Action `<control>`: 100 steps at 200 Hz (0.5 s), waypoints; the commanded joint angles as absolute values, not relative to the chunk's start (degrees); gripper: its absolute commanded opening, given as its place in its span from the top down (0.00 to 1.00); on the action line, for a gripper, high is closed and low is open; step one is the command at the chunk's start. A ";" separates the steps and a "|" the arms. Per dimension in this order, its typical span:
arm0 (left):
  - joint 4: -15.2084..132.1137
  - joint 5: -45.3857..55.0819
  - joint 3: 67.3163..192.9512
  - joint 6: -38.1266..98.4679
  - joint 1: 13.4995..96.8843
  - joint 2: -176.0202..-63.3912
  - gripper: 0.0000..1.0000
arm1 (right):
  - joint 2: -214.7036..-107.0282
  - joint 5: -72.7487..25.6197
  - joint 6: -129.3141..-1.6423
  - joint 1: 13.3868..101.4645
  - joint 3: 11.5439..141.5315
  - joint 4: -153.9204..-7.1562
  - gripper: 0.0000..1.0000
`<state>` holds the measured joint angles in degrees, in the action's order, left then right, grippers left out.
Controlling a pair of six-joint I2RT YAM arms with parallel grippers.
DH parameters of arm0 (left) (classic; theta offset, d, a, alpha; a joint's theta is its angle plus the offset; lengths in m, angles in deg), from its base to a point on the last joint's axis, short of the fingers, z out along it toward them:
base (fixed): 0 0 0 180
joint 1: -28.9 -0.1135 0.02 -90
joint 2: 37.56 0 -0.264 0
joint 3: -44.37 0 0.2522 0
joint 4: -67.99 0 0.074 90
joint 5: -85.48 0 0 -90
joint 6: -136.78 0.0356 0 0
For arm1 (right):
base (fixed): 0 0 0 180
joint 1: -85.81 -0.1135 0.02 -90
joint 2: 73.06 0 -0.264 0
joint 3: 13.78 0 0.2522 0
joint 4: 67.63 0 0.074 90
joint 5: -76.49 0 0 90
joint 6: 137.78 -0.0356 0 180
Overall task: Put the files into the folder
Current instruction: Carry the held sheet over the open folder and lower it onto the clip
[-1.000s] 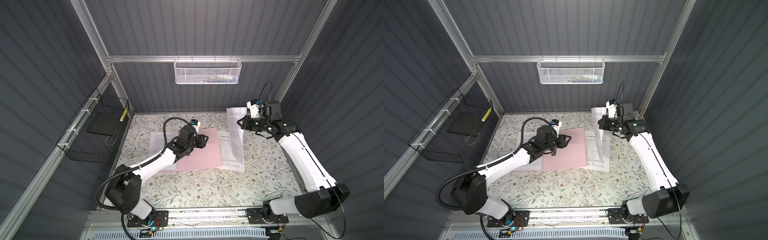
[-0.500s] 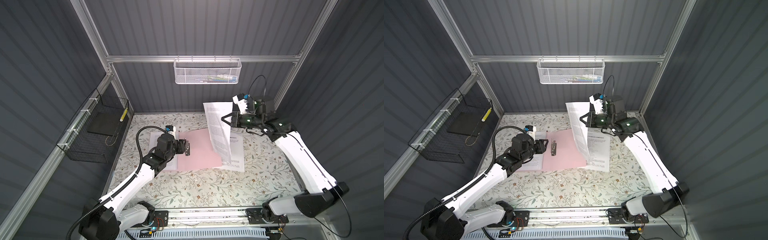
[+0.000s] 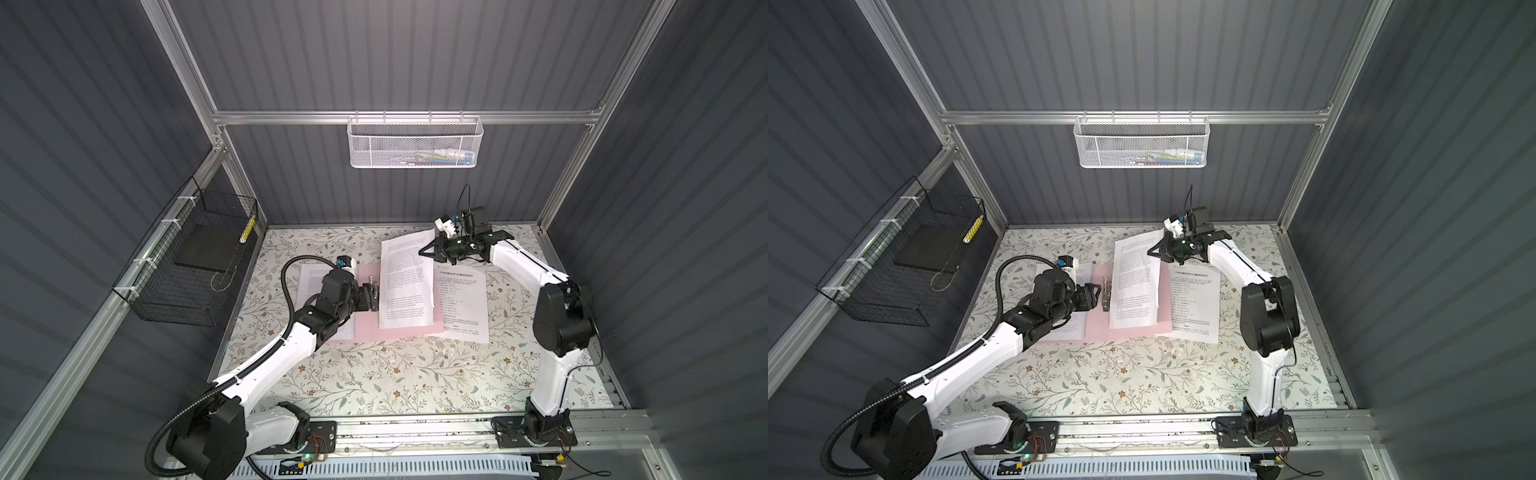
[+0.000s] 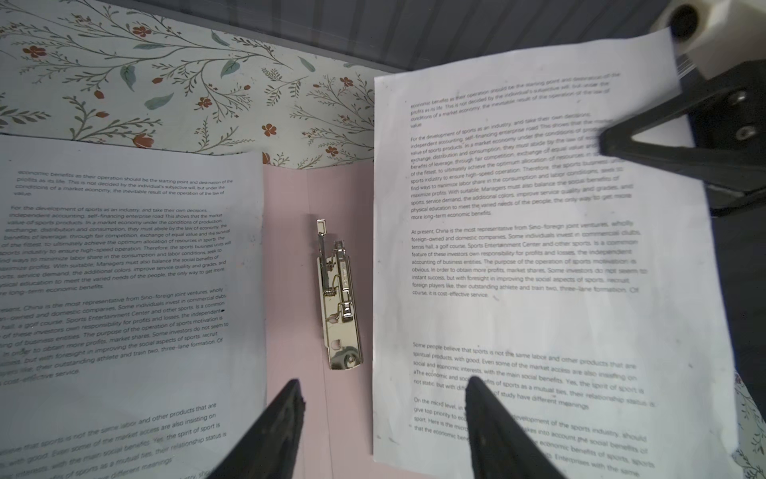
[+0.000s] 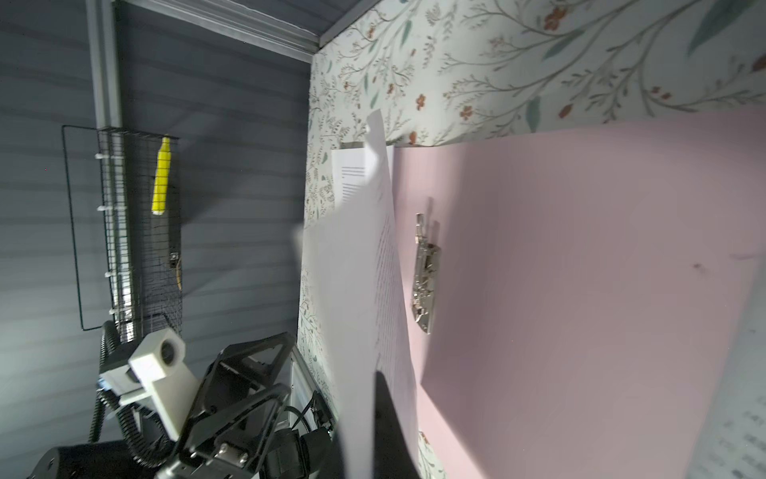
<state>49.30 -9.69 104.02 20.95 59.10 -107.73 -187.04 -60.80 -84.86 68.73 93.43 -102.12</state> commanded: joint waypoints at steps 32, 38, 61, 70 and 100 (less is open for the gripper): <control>51.97 -7.19 103.82 22.17 58.08 -111.48 0.37 | -194.80 -61.06 -75.40 69.90 103.01 -115.84 1.00; 52.16 -6.98 103.98 22.17 58.04 -111.96 0.37 | -195.29 -60.89 -74.62 69.93 103.24 -116.34 1.00; 52.90 -6.68 103.98 22.08 57.99 -113.03 0.37 | -196.64 -60.79 -73.19 69.83 103.48 -116.77 1.00; 53.00 -6.54 104.13 22.08 57.91 -113.40 0.37 | -197.19 -60.84 -73.14 69.82 103.50 -116.81 1.00; 53.26 -6.15 104.11 21.92 57.77 -113.98 0.38 | -198.59 -61.74 -73.74 69.77 102.69 -115.31 1.00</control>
<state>51.95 -7.31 104.02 21.15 58.40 -113.44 -196.35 -60.86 -75.00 69.91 102.33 -114.40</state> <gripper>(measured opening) 0.626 0.047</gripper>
